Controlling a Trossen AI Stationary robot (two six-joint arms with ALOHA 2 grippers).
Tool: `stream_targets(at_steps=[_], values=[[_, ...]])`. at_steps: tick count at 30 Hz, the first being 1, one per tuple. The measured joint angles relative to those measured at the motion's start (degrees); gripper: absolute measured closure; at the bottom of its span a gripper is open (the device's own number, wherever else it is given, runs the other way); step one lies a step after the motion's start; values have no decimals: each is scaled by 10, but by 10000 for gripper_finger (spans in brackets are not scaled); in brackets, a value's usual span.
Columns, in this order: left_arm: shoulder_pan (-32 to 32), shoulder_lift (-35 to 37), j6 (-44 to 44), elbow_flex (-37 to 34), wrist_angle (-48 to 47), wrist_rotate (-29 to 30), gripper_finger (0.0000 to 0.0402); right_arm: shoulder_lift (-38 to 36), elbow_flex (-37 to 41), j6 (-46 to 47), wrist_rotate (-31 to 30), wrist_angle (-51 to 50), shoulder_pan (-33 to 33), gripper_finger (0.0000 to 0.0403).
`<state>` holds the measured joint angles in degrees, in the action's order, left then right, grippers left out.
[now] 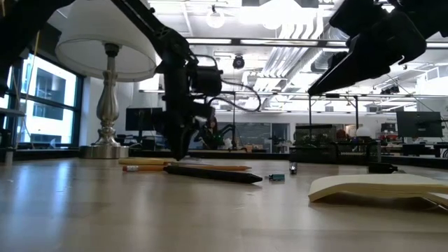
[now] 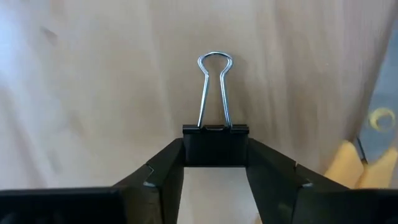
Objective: Pick and place office supplies into organizer
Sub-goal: Put the top black binder clip into the mesh desk organizer
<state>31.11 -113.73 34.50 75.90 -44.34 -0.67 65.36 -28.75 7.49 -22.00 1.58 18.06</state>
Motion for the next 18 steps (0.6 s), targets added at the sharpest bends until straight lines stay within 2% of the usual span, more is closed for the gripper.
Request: stream_targets(at_steps=[4, 8, 12, 18], values=[[-17, 1, -17, 31, -5, -11, 272, 0, 0, 0, -4, 14, 0, 151], [-42, 2, -29, 56, -6, -66, 277, 0, 0, -9, -4, 31, 0, 151], [-70, 2, -33, 81, -8, -124, 272, 0, 0, -52, 27, 55, 0, 151], [-115, 2, -45, 123, -21, -181, 268, 0, 0, -138, 28, 102, 0, 151]])
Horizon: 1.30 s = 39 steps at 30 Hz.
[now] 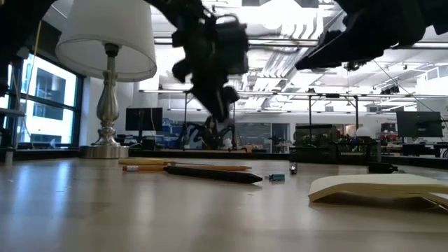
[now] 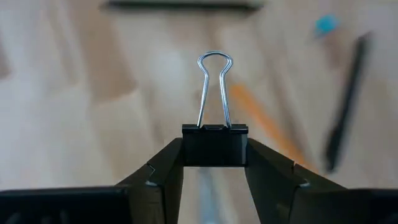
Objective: Pick and place office supplies into organizer
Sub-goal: Put the top black binder clip into the mesh desk organizer
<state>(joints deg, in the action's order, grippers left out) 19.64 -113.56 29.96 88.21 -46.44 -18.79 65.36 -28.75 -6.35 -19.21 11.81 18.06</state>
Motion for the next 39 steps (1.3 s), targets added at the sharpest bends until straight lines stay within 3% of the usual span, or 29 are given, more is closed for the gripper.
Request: stream_targets(at_steps=[8, 12, 24, 34, 39], values=[[-45, 1, -24, 44, -4, -83, 269, 15, 0, -175, -18, 54, 13, 153], [-60, 1, -33, 52, 12, -110, 269, 48, 0, -228, -33, 108, 28, 178], [-66, 1, -35, 52, 35, -132, 268, 136, 0, -295, -56, 203, 33, 311], [-67, 1, -47, 52, 56, -141, 268, 160, 0, -325, -63, 238, 23, 329], [-65, 1, -48, 52, 61, -144, 268, 160, 0, -313, -112, 245, 23, 348]])
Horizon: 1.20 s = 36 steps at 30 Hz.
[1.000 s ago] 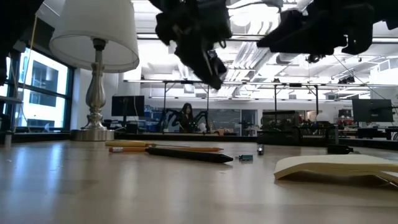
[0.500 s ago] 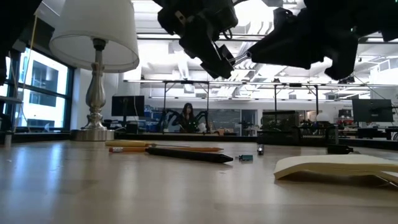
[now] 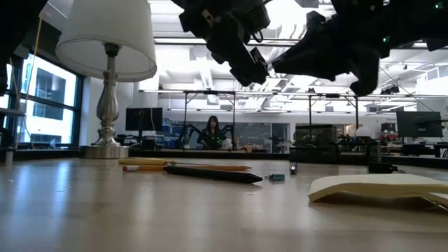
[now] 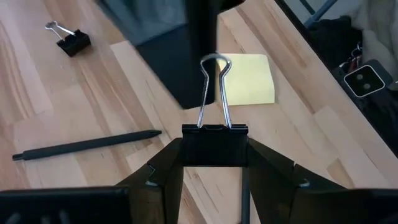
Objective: Pick and place office supplies into organizer
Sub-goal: Put the top black binder clip into the mesh desk organizer
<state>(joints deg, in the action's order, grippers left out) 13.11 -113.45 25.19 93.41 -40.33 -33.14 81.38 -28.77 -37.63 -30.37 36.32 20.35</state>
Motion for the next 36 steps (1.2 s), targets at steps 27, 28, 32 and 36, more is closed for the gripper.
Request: stream_targets(at_steps=[27, 28, 32, 36], values=[[1, 12, 3, 32, -58, 248, 181, -1, -1, 62, -51, -39, 11, 403], [0, 12, 3, 42, -76, 261, 173, -1, -1, 70, -63, -45, 9, 403], [0, 11, 2, 98, -149, 321, 151, -11, -1, 115, -170, -106, -11, 403], [2, 14, -29, 129, -204, 346, 150, -51, 0, 196, -228, -205, -53, 403]])
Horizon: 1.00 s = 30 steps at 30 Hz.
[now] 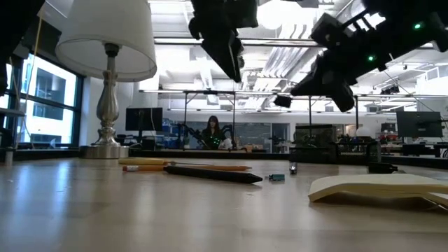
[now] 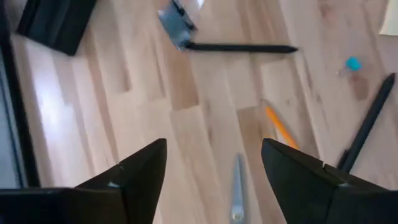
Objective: Pick and place office supplies into organizer
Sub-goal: Put the top black binder clip into the mesh desk organizer
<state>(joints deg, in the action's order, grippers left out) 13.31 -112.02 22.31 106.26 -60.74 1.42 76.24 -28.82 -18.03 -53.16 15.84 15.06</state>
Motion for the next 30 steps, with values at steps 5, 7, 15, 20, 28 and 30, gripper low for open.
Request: stream_targets(at_steps=[5, 7, 15, 20, 28, 30], values=[[5, 33, -38, -31, 26, -7, 175, -85, 0, 96, 46, -124, -83, 403], [6, 44, -55, -58, 56, -12, 188, -120, 0, 121, 76, -159, -124, 403], [-11, 93, -114, -198, 206, -53, 238, -150, 0, 146, 254, -218, -305, 403], [-36, 167, -146, -361, 394, -101, 263, -139, 1, 156, 262, -238, -368, 403], [-39, 277, -222, -559, 675, -108, 294, -131, 0, 158, 301, -210, -426, 403], [-39, 297, -223, -592, 740, -108, 299, -123, 1, 166, 305, -214, -438, 403]])
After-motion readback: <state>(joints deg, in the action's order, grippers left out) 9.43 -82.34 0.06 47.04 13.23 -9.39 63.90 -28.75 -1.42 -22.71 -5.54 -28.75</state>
